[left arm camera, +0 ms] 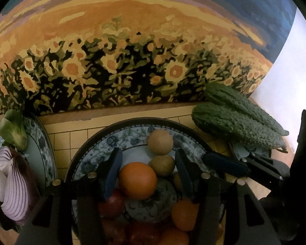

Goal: Organize fruits

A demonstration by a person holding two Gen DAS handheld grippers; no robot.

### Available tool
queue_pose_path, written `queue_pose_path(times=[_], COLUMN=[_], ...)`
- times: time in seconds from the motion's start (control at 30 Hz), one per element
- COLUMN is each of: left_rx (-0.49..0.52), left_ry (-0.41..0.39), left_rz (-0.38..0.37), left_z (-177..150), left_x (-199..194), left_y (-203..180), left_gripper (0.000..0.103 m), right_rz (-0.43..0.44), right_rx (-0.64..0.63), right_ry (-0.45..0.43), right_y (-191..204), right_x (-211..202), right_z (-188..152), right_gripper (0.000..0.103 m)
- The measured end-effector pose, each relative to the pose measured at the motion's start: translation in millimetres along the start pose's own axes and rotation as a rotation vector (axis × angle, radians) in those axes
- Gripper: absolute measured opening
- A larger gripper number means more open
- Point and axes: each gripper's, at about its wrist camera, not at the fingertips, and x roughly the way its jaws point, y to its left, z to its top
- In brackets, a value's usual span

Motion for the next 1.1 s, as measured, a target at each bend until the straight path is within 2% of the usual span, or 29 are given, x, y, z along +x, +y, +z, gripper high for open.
queue_pose_path(times=[0.1,0.2,0.47,0.57,0.63,0.67,0.87,1.1], left_rx=[0.0,-0.008,-0.028,-0.015,-0.011,-0.013,-0.007,-0.004], left_ry=[0.002,0.008,0.011,0.001,-0.005,-0.012,-0.044,-0.111], left_rz=[-0.001,-0.008,0.007,0.02,0.032,0.028,0.029,0.061], left_z=[-1,0,0,2,3,3,5,2], left_x=[-2,-3,-14,-25,-32,-37,-67,-117], left_y=[-3,-3,7,8,7,7,2,-1], left_gripper=[0.057,0.061,0.067,0.067,0.067,0.067,0.067,0.069], right_rz=[-0.004,0.008,-0.006,-0.031,-0.06,-0.056,-0.067,-0.12], right_rx=[-0.002,-0.011,0.008,-0.002,-0.005,0.004,0.022,-0.049], right_ry=[-0.005,-0.004,-0.002,-0.007,-0.003,-0.004,-0.051,-0.125], right_y=[1,5,7,9,9,8,9,32], right_x=[0,1,-4,-11,-14,-16,-41,-80], right_z=[-1,-1,2,4,5,5,7,14], right_gripper=[0.033,0.042,0.051,0.064,0.078,0.08,0.08,0.08])
